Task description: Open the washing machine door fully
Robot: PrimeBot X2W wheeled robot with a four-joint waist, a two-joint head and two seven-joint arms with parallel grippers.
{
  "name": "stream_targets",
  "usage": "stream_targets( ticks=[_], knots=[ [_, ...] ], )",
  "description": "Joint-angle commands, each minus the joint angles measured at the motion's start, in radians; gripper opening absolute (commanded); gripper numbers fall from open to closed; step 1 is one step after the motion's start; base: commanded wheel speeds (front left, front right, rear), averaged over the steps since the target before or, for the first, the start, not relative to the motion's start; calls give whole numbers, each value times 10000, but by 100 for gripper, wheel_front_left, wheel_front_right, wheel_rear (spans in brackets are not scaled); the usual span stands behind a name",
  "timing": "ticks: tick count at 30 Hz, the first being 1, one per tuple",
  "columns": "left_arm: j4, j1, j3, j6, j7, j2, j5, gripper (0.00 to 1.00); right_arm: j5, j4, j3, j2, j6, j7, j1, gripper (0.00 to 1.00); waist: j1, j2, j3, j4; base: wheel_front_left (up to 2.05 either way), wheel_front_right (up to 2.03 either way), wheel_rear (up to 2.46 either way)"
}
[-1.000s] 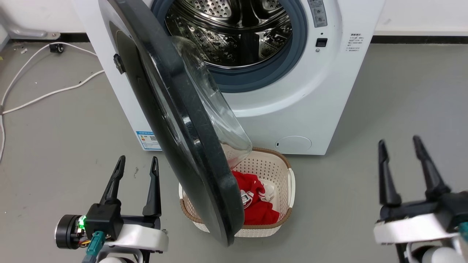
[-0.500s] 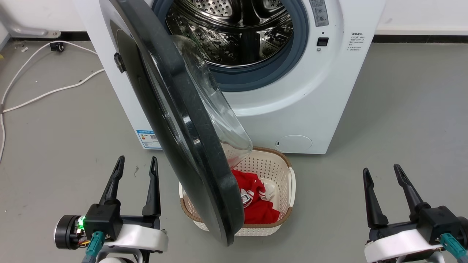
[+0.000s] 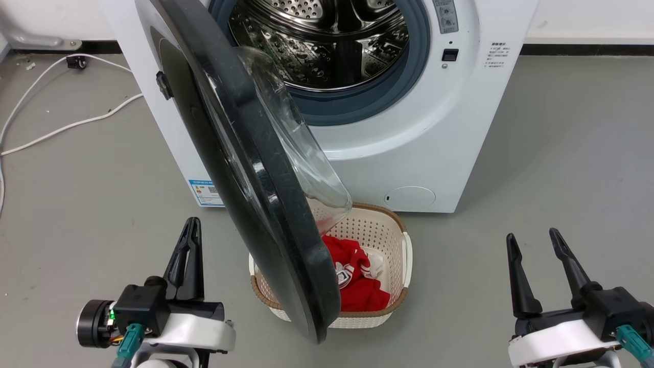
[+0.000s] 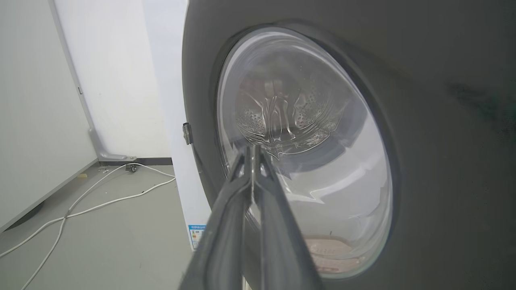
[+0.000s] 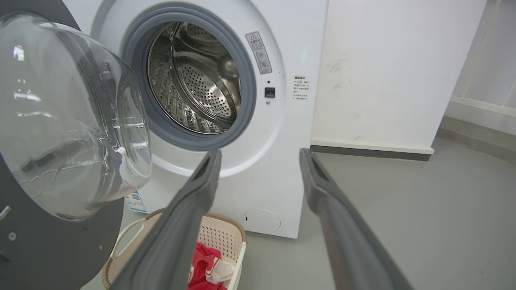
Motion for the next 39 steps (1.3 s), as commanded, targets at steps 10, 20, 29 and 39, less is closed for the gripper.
stream_targets(
  ticks=[10,20,29,39],
  knots=[
    [-2222,-544,33,60,-22,2,45,0,176,75,23,28,-7,-15,-101,100,0,-1,20,16,0,0,0],
    [-5929,-1337,-405,-104,-14,7,442,0,262,187,38,29,-7,-15,-206,100,0,-1,19,-2,0,0,0],
    [-5886,-885,-2922,-561,-14,308,174,0,435,302,85,27,-7,-15,-211,100,0,-1,28,-48,0,0,0],
    [-2962,895,-5044,-643,11,1208,-802,0,621,486,131,26,-7,-15,-151,100,0,-1,-5,-92,0,0,0]
  ],
)
